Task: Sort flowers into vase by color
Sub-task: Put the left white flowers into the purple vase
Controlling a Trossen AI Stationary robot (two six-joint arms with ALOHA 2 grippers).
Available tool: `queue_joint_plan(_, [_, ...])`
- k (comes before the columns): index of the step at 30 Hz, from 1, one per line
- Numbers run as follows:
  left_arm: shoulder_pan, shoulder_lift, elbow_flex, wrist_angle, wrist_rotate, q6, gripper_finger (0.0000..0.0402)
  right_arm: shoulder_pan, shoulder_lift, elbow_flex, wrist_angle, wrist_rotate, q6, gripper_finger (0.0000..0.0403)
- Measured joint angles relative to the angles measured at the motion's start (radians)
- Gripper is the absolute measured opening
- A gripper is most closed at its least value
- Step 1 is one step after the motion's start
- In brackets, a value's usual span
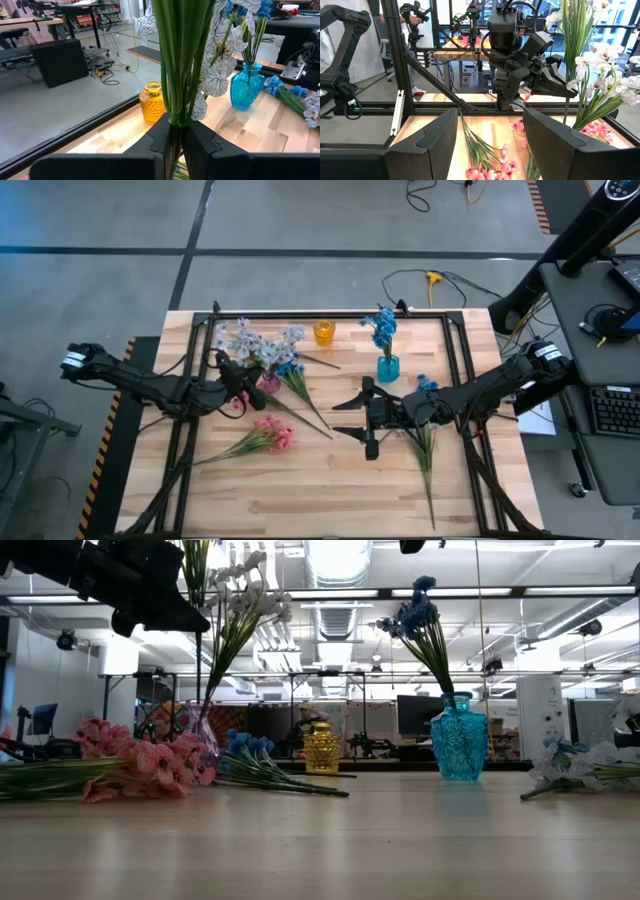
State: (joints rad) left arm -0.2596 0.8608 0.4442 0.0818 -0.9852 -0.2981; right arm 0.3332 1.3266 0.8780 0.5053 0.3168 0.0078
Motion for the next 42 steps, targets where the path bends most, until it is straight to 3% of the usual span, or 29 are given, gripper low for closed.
queue_joint_plan(15, [0.0, -0.002, 0.0, -0.053, 0.016, -0.059, 0.0038, 0.0, 0.0, 0.0, 0.0, 0.0, 0.0, 0.0219])
queue_joint_plan(34, [-0.002, -0.011, 0.0, -0.157, 0.093, -0.113, 0.0221, 0.0, 0.0, 0.0, -0.003, 0.0, 0.009, 0.0219])
queue_joint_plan(42, [-0.002, -0.014, 0.06, -0.316, 0.186, -0.147, 0.0253, 0.0, 0.0, 0.0, -0.008, 0.0, 0.02, 0.0219])
